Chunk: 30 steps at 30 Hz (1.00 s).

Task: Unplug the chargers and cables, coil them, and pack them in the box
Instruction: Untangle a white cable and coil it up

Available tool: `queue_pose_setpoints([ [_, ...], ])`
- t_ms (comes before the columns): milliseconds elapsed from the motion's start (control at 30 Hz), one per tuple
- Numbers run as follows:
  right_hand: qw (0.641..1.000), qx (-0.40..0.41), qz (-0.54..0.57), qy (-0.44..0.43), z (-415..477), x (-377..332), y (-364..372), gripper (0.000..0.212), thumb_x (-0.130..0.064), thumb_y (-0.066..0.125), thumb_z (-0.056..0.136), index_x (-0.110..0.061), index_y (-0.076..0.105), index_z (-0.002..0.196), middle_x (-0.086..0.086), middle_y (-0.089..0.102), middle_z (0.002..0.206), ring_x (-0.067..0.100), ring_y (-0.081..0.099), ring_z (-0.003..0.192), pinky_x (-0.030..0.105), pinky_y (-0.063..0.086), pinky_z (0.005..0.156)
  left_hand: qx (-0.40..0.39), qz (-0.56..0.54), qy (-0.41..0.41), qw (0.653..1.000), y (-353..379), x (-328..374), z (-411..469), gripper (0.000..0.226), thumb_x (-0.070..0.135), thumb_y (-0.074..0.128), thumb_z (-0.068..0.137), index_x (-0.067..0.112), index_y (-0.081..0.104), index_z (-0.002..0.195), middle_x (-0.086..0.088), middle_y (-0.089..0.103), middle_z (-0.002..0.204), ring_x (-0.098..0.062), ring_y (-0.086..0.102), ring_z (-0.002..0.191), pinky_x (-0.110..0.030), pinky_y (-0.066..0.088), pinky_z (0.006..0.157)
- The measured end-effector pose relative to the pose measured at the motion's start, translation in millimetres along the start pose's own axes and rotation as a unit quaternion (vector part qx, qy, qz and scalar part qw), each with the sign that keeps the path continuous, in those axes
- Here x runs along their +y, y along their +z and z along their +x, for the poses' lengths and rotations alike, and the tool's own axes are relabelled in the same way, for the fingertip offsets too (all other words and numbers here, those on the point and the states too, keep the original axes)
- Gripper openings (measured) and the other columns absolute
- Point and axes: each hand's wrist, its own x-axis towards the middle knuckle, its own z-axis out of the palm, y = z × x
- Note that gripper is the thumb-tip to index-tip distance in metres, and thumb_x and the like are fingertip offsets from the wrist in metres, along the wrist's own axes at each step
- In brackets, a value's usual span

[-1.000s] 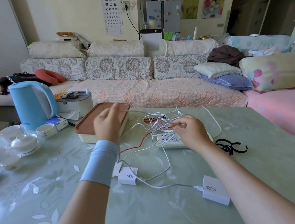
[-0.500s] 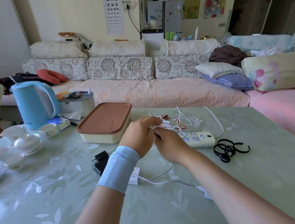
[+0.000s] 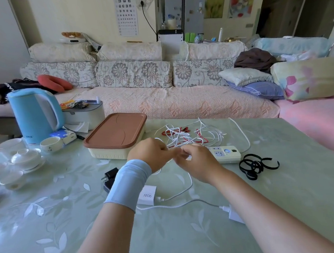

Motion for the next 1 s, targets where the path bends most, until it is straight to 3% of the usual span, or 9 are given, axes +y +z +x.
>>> queue_pose_setpoints([
  [100, 0.997, 0.021, -0.044, -0.053, 4, 10, 1, 0.007, -0.024, 0.059, 0.083, -0.024, 0.065, 0.079, -0.011, 0.066, 0.082, 0.011, 0.056, 0.086, 0.030, 0.042, 0.085, 0.098, -0.156, 0.015, 0.983, -9, -7, 4, 0.053, 0.050, 0.067, 0.080, 0.010, 0.052, 0.049, 0.005, 0.032, 0.038, -0.017, 0.031, 0.046, -0.026, 0.025, 0.048],
  [233, 0.996, 0.088, -0.007, -0.001, 12, 26, 0, 0.020, -0.011, 0.062, 0.085, -0.015, 0.069, 0.103, -0.007, 0.064, 0.103, 0.008, 0.055, 0.100, 0.015, 0.033, 0.087, 0.085, -0.518, 0.031, 0.850, -14, -10, 3, 0.053, 0.023, 0.068, 0.085, 0.018, 0.044, 0.038, 0.003, 0.028, 0.047, -0.015, 0.021, 0.045, -0.022, 0.019, 0.046],
  [400, 0.995, 0.098, 0.031, 0.011, 21, 26, 3, 0.013, -0.018, 0.061, 0.095, -0.013, 0.073, 0.095, 0.003, 0.072, 0.090, 0.020, 0.062, 0.085, 0.030, 0.043, 0.076, 0.119, -0.677, 0.007, 0.726, -22, -13, 1, 0.047, 0.020, 0.061, 0.080, 0.025, 0.031, 0.044, 0.005, 0.020, 0.049, -0.013, 0.014, 0.046, -0.021, 0.011, 0.046],
  [533, 0.977, 0.201, 0.052, -0.047, 27, 17, -1, 0.017, -0.017, 0.061, 0.094, -0.014, 0.077, 0.099, 0.006, 0.071, 0.083, 0.021, 0.063, 0.078, 0.032, 0.045, 0.072, 0.306, -0.290, -0.087, 0.902, -17, -41, 13, 0.041, 0.038, 0.057, 0.084, 0.009, 0.051, 0.056, -0.007, 0.038, 0.057, -0.024, 0.035, 0.058, -0.031, 0.031, 0.054],
  [633, 0.969, 0.232, 0.033, -0.081, 33, 10, -8, 0.020, -0.019, 0.061, 0.092, -0.021, 0.077, 0.103, -0.001, 0.062, 0.077, 0.014, 0.056, 0.070, 0.029, 0.042, 0.064, 0.305, -0.013, -0.124, 0.944, -6, -53, 14, 0.023, 0.020, 0.056, 0.084, 0.021, 0.069, 0.102, -0.011, 0.062, 0.104, -0.035, 0.050, 0.100, -0.038, 0.039, 0.083],
  [733, 0.970, 0.195, 0.035, -0.137, 32, -7, -9, 0.025, -0.016, 0.063, 0.092, -0.024, 0.072, 0.114, -0.008, 0.065, 0.081, 0.008, 0.058, 0.068, 0.029, 0.047, 0.064, 0.344, -0.042, 0.050, 0.937, 2, -35, 14, 0.058, 0.005, 0.039, 0.069, 0.019, 0.064, 0.119, -0.009, 0.063, 0.115, -0.034, 0.051, 0.108, -0.039, 0.039, 0.092],
  [833, 0.974, 0.157, 0.094, -0.135, 28, -24, -5, 0.027, -0.015, 0.062, 0.093, -0.019, 0.054, 0.119, -0.013, 0.050, 0.064, 0.002, 0.049, 0.059, 0.033, 0.042, 0.060, 0.206, -0.172, 0.206, 0.941, 5, -5, 5, 0.056, -0.001, 0.038, 0.077, 0.020, 0.060, 0.124, 0.000, 0.069, 0.105, -0.019, 0.061, 0.097, -0.024, 0.043, 0.085],
  [900, 0.968, 0.161, 0.137, -0.133, 26, -30, -6, 0.026, -0.011, 0.060, 0.092, -0.020, 0.041, 0.108, -0.008, 0.044, 0.061, 0.007, 0.046, 0.056, 0.037, 0.040, 0.058, 0.111, -0.203, 0.190, 0.954, 12, 4, -1, 0.039, 0.007, 0.043, 0.089, 0.026, 0.060, 0.119, 0.004, 0.067, 0.084, -0.019, 0.060, 0.079, -0.025, 0.042, 0.071],
  [1000, 0.967, 0.152, 0.169, -0.118, 21, -25, -13, 0.023, -0.015, 0.058, 0.089, -0.022, 0.039, 0.100, -0.004, 0.050, 0.064, 0.010, 0.048, 0.057, 0.034, 0.042, 0.060, 0.154, -0.057, 0.132, 0.978, 8, 5, -4, 0.023, 0.037, 0.050, 0.088, 0.026, 0.051, 0.068, 0.004, 0.048, 0.054, -0.025, 0.046, 0.060, -0.030, 0.035, 0.054],
])
